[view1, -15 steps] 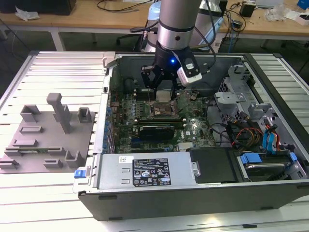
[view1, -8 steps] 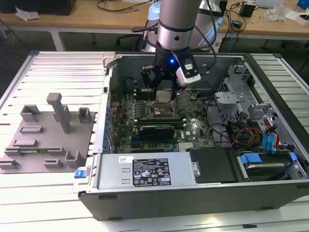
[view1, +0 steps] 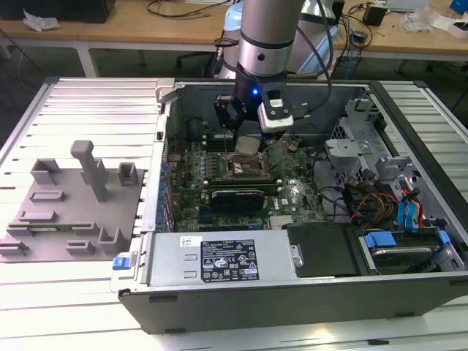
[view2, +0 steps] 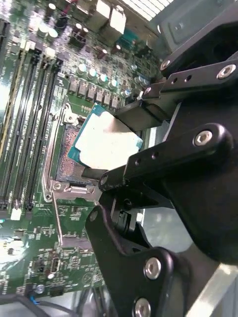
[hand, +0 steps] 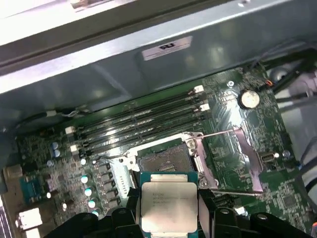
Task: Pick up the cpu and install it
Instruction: 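Place the cpu into insertion slot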
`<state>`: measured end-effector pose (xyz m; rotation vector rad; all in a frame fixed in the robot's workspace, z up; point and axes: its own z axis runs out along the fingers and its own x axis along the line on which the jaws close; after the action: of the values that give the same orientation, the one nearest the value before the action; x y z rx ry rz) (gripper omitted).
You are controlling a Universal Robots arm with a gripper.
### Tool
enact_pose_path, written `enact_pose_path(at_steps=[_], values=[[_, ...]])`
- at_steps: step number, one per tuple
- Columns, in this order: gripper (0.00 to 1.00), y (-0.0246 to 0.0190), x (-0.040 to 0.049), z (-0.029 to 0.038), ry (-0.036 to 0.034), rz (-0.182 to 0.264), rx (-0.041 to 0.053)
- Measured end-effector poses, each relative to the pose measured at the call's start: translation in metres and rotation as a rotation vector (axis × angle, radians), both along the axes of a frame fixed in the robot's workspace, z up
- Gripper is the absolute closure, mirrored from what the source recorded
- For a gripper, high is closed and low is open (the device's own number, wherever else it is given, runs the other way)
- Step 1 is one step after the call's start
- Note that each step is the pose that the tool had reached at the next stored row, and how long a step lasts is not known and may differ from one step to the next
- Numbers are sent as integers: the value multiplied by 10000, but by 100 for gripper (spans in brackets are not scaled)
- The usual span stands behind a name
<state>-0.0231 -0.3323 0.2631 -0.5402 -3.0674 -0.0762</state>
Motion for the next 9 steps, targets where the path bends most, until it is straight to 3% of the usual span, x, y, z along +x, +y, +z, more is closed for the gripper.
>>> enact_pose_path(at_steps=[2,9], values=[[45,0,0,-1,0,-669,1],[45,0,0,-2,-1,-2033,0]])
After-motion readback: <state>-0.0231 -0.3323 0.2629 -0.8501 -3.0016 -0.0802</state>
